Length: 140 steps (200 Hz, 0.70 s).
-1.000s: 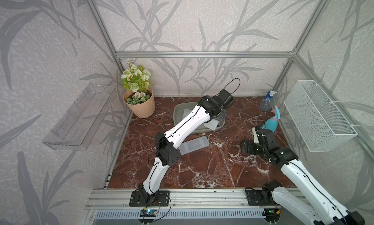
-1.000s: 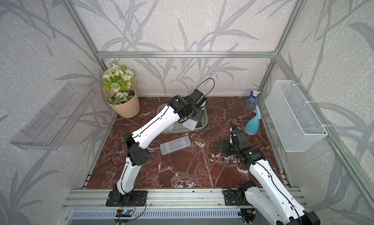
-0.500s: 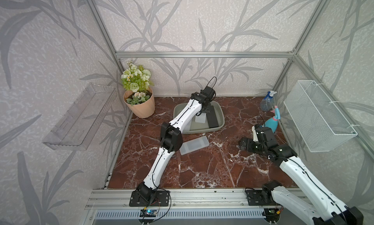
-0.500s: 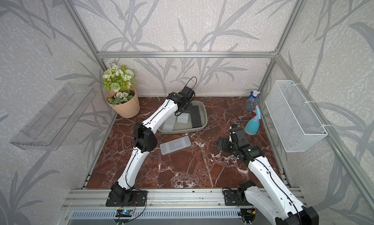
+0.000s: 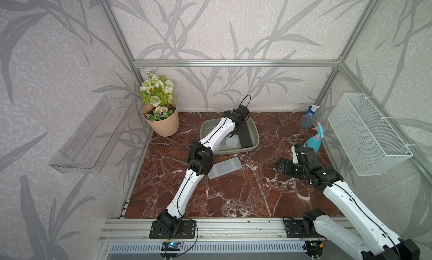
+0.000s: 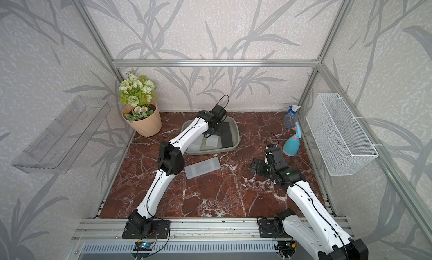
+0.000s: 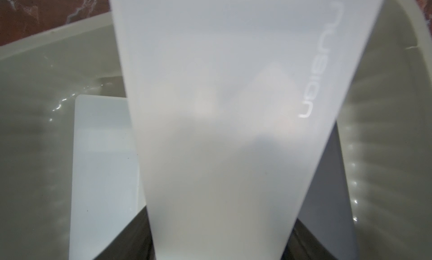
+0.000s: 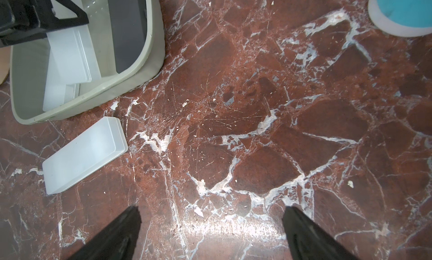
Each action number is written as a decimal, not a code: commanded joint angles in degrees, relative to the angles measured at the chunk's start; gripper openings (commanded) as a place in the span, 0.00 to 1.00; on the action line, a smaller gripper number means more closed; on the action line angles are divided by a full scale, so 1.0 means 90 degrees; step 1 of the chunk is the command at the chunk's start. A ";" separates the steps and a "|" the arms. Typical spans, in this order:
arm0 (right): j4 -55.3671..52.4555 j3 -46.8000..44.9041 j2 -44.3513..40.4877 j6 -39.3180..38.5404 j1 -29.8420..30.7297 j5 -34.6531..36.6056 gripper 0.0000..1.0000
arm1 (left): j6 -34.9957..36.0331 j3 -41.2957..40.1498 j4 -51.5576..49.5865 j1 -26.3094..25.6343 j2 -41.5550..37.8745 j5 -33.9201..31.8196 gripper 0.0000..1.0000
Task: Put the pencil case into the storage box
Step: Place the pencil case at the storage box.
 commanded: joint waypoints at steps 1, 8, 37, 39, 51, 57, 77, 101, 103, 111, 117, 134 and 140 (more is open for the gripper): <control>-0.0101 -0.0018 -0.0101 0.0107 -0.0015 0.0108 0.99 | 0.0126 -0.0017 -0.0311 0.0103 0.0178 -0.0259 0.53; -0.0093 -0.0037 -0.0092 0.0121 -0.0019 0.0108 0.99 | 0.0145 -0.0032 -0.0346 0.0116 0.0206 -0.0264 0.53; -0.0079 -0.0063 -0.0071 0.0174 -0.0014 0.0147 0.99 | 0.0146 -0.0113 -0.0433 0.0160 0.0333 -0.0232 0.54; -0.0080 -0.0070 -0.0071 0.0172 -0.0015 0.0147 0.99 | 0.0141 -0.0123 -0.0443 0.0167 0.0334 -0.0232 0.54; -0.0083 -0.0072 -0.0071 0.0178 -0.0014 0.0147 0.99 | 0.0156 -0.0185 -0.0448 0.0198 0.0360 -0.0233 0.55; -0.0095 -0.0066 -0.0072 0.0178 -0.0020 0.0156 0.99 | 0.0150 -0.0216 -0.0446 0.0215 0.0372 -0.0239 0.55; -0.0115 -0.0076 -0.0091 0.0181 -0.0014 0.0186 0.99 | 0.0178 -0.0286 -0.0461 0.0295 0.0400 -0.0238 0.59; -0.0113 -0.0099 -0.0091 0.0210 -0.0017 0.0205 0.99 | 0.0232 -0.0279 -0.0447 0.0363 0.0419 -0.0277 0.65; -0.0115 -0.0098 -0.0091 0.0210 -0.0020 0.0205 0.99 | 0.0236 -0.0277 -0.0444 0.0366 0.0416 -0.0283 0.66; -0.0113 -0.0099 -0.0081 0.0221 -0.0010 0.0206 0.99 | 0.0253 -0.0257 -0.0435 0.0362 0.0404 -0.0315 0.69; -0.0104 -0.0110 -0.0071 0.0228 -0.0017 0.0206 0.99 | 0.0263 -0.0246 -0.0420 0.0359 0.0390 -0.0331 0.70; -0.0081 -0.0109 -0.0043 0.0239 -0.0015 0.0206 0.99 | 0.0345 -0.0247 -0.0336 0.0361 0.0317 -0.0292 0.74; -0.0080 -0.0097 -0.0029 0.0245 -0.0013 0.0206 0.99 | 0.0367 -0.0245 -0.0313 0.0359 0.0282 -0.0291 0.75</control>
